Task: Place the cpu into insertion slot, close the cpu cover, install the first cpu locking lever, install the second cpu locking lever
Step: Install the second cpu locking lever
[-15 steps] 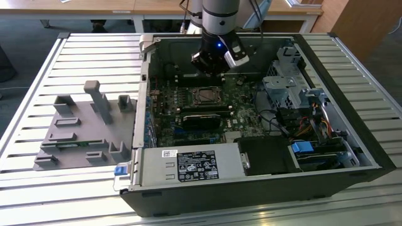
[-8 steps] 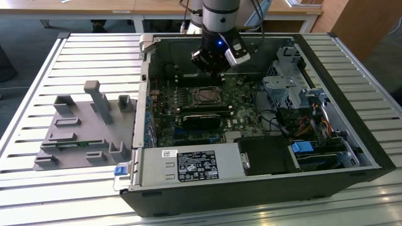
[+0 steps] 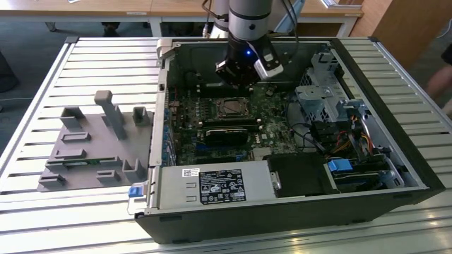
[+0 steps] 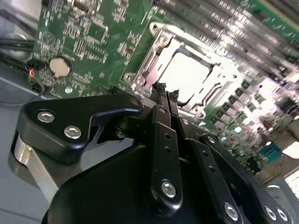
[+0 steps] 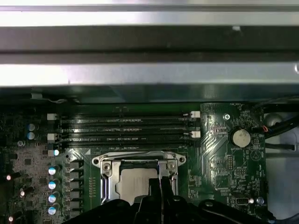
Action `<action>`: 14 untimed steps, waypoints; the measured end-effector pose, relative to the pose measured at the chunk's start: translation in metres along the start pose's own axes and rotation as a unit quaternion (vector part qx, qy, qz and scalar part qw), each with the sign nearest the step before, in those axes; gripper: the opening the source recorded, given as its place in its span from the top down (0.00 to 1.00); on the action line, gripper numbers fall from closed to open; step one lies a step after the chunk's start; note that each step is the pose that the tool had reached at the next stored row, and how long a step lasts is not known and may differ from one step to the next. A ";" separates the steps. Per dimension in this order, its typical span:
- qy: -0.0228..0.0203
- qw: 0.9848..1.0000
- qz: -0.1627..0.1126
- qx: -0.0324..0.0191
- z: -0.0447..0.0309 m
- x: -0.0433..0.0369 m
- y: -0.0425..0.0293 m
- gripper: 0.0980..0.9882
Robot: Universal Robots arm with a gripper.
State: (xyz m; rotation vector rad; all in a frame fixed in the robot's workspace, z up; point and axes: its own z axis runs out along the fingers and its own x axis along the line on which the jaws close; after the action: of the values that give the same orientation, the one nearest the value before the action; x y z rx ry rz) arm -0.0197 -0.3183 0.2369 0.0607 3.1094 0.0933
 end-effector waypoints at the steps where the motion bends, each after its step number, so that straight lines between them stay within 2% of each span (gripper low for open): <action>1: 0.000 1.000 0.000 0.000 -0.0002 -0.0001 -0.0028 0.94; 5: 0.000 1.000 0.000 0.000 -0.0008 -0.0005 -0.0135 0.94; 8: 0.001 1.000 0.000 0.000 -0.0011 -0.0009 -0.0188 0.94; 12: 0.011 1.000 0.001 0.000 -0.0013 -0.0025 -0.0239 0.94; 14: 0.012 1.000 0.001 -0.001 -0.0011 -0.0027 -0.0283 0.94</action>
State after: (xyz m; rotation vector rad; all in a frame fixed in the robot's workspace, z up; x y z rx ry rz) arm -0.0182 -0.3467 0.2364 0.0624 3.1328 0.0976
